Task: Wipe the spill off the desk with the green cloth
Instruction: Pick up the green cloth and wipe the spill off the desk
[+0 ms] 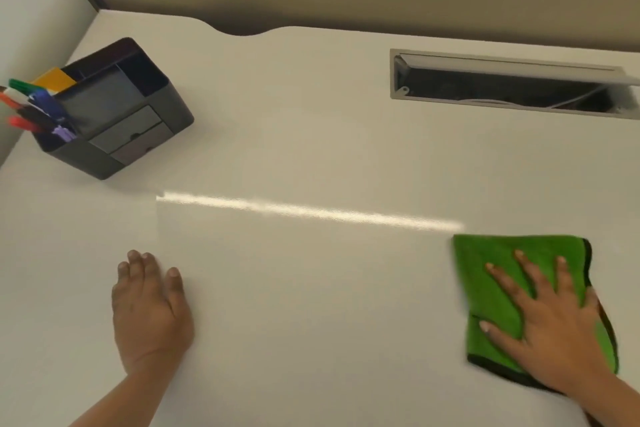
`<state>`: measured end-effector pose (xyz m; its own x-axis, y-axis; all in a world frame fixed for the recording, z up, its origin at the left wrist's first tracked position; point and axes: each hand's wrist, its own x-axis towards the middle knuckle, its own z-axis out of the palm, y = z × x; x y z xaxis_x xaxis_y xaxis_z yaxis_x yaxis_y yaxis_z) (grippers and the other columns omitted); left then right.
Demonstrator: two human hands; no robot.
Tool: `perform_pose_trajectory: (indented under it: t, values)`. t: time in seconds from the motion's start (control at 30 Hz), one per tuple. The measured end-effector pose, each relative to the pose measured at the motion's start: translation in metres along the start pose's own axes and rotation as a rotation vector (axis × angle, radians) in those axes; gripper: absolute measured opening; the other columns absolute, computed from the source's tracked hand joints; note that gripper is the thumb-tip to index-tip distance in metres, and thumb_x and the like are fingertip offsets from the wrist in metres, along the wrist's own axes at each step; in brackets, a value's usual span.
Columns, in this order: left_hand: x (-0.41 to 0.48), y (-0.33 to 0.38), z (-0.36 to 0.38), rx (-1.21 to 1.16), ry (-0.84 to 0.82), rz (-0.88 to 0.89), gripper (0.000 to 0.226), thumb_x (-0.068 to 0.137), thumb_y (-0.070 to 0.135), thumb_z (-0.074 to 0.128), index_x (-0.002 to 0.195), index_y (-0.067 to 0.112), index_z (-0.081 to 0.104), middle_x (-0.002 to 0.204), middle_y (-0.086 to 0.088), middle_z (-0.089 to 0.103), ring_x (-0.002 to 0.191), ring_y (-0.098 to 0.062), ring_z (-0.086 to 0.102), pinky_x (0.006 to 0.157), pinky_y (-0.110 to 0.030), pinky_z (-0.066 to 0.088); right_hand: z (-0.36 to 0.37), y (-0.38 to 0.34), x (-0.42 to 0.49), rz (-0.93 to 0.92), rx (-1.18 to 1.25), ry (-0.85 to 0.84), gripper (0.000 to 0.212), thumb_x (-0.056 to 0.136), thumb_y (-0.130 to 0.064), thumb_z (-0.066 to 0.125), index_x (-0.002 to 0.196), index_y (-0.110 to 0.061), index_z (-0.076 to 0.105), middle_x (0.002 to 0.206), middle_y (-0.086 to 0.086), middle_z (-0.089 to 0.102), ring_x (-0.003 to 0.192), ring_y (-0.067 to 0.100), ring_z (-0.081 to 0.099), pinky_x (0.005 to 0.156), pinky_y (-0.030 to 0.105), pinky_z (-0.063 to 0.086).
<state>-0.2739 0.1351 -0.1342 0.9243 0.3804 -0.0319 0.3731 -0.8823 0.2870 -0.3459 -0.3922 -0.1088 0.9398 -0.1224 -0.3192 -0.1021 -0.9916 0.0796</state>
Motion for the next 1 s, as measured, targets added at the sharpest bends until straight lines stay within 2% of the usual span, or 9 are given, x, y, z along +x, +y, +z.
perform_pose_trajectory:
  t: [0.1,0.2,0.3,0.43,0.63,0.8,0.93,1.0]
  values:
    - [0.001,0.000,0.001,0.010,-0.014,-0.002,0.075,0.095,0.049,0.012,0.146,-0.003,0.030,0.157,-0.020,0.024,0.147,-0.034,0.015,0.119,-0.046,0.013,-0.024,-0.020,0.080,0.147,0.066,0.060,0.093,0.070,-0.099,0.016,0.153,-0.057,0.007,0.165,0.005,0.023,0.145,0.053,0.016,0.101,0.081,0.028]
    - [0.002,-0.001,0.002,0.015,-0.012,0.008,0.075,0.095,0.050,0.010,0.147,-0.002,0.028,0.159,-0.019,0.022,0.148,-0.032,0.012,0.119,-0.046,0.012,-0.047,-0.063,0.158,0.166,0.113,0.118,0.093,0.065,-0.102,0.007,0.148,-0.062,-0.008,0.170,0.001,0.009,0.149,0.052,0.007,0.106,0.082,0.019]
    - [0.001,-0.003,0.004,0.010,-0.007,0.003,0.075,0.096,0.051,0.008,0.148,0.001,0.026,0.160,-0.016,0.021,0.148,-0.029,0.010,0.120,-0.045,0.011,-0.064,-0.125,0.198,0.050,0.106,0.134,0.091,0.067,-0.099,0.009,0.149,-0.061,-0.003,0.170,0.000,0.006,0.149,0.053,0.003,0.108,0.082,0.014]
    - [0.000,-0.003,0.004,0.008,-0.002,-0.010,0.075,0.096,0.052,0.008,0.149,0.003,0.025,0.160,-0.014,0.020,0.149,-0.027,0.010,0.120,-0.042,0.010,-0.064,-0.195,0.183,-0.167,0.084,0.142,0.083,0.074,-0.092,0.022,0.149,-0.064,0.001,0.170,0.000,0.007,0.149,0.052,0.002,0.109,0.081,0.010]
    - [-0.001,-0.003,0.001,-0.019,0.015,-0.034,0.074,0.096,0.051,0.008,0.149,0.003,0.026,0.160,-0.012,0.021,0.149,-0.025,0.012,0.120,-0.041,0.011,-0.038,-0.231,0.118,-0.483,0.034,0.207,0.068,0.085,-0.076,0.032,0.150,-0.062,0.015,0.168,0.001,0.020,0.150,0.049,0.012,0.107,0.075,0.022]
    - [0.000,-0.003,0.003,-0.012,0.012,-0.039,0.074,0.096,0.051,0.008,0.150,0.005,0.026,0.161,-0.009,0.019,0.149,-0.022,0.010,0.121,-0.039,0.010,-0.054,-0.234,0.148,-0.445,0.026,0.185,0.071,0.079,-0.076,0.035,0.146,-0.061,0.022,0.168,-0.005,0.020,0.151,0.044,0.011,0.108,0.072,0.022]
    - [0.000,-0.004,0.004,-0.019,0.003,-0.044,0.075,0.095,0.053,0.004,0.152,0.007,0.021,0.162,-0.006,0.014,0.150,-0.018,0.004,0.121,-0.036,0.005,-0.081,-0.282,0.211,-0.318,0.093,0.102,0.081,0.067,-0.086,0.037,0.141,-0.057,0.022,0.168,-0.004,0.010,0.151,0.048,-0.002,0.108,0.082,0.008]
    - [0.000,-0.004,0.005,-0.023,0.006,-0.045,0.076,0.094,0.054,0.002,0.152,0.009,0.019,0.163,-0.004,0.012,0.150,-0.016,0.002,0.121,-0.035,0.003,-0.090,-0.318,0.234,-0.323,0.107,0.069,0.085,0.064,-0.089,0.034,0.141,-0.062,0.015,0.169,-0.004,0.003,0.150,0.050,-0.010,0.107,0.084,0.001]
